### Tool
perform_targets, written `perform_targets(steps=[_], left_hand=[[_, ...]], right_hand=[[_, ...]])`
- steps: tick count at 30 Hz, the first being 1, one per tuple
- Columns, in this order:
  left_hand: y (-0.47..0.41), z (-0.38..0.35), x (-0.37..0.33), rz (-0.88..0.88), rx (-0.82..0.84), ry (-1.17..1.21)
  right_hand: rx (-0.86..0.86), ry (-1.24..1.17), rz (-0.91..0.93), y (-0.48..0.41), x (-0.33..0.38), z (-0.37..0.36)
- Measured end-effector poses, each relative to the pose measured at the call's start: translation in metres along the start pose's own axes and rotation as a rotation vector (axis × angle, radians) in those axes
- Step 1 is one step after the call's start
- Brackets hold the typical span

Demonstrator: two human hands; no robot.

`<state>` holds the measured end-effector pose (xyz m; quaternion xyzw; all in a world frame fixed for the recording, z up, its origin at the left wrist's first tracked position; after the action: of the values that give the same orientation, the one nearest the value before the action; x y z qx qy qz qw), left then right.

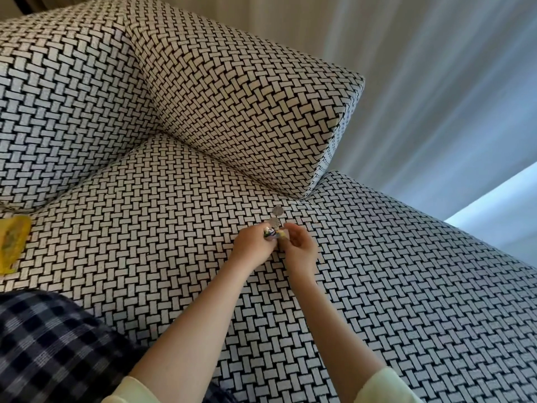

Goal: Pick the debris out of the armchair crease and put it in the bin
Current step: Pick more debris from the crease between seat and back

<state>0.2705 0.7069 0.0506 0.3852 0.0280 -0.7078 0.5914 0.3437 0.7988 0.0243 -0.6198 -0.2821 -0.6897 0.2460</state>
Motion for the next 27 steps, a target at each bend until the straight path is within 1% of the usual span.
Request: perform_targets(steps=[3, 6, 7, 10, 12, 14, 16, 18, 20, 23, 25, 27], left_hand=[[0.001, 0.002, 0.007, 0.103, 0.118, 0.17], [0.002, -0.003, 0.008, 0.208, 0.309, 0.576], [0.001, -0.003, 0.009, 0.222, 0.362, 0.691], [-0.002, -0.002, 0.014, 0.23, 0.447, 0.904], [0.0, -0.005, 0.009, 0.234, 0.535, 1.055], [0.003, -0.008, 0.001, 0.237, 0.579, 1.098], [0.003, -0.009, -0.003, 0.259, 0.542, 1.062], [-0.003, -0.011, 0.001, 0.332, 0.458, 1.087], [-0.012, -0.011, 0.012, 0.416, 0.347, 1.145], [-0.014, -0.008, 0.02, 0.473, 0.253, 1.135], [-0.013, -0.005, 0.024, 0.502, 0.187, 1.08], [-0.013, -0.003, 0.029, 0.527, 0.124, 1.042]], right_hand=[[-0.009, -0.099, -0.004, 0.007, 0.006, -0.015], [-0.015, -0.155, 0.031, 0.014, 0.021, -0.03], [0.0, -0.149, 0.056, 0.016, 0.027, -0.035], [0.06, -0.066, 0.123, 0.015, 0.031, -0.039], [0.064, -0.03, 0.121, 0.011, 0.029, -0.037], [0.035, 0.002, 0.118, 0.008, 0.028, -0.032], [0.019, 0.043, 0.145, 0.005, 0.03, -0.028], [0.043, 0.147, 0.192, 0.0, 0.034, -0.027], [0.105, 0.288, 0.224, -0.004, 0.033, -0.029], [0.222, 0.426, 0.306, -0.004, 0.034, -0.039], [0.317, 0.449, 0.355, 0.0, 0.038, -0.049], [0.403, 0.388, 0.334, 0.006, 0.037, -0.058]])
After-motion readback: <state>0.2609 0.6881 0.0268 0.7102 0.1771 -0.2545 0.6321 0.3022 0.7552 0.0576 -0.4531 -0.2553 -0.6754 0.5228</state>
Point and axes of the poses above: each hand's wrist, its own y-axis away from the middle knuckle, its own z-axis out of the back of the hand, x = y × z, the point moved 8 cm from there along -y, towards the middle knuckle, and after that the axes turned 12 degrees about z, right-handed, at the moved point
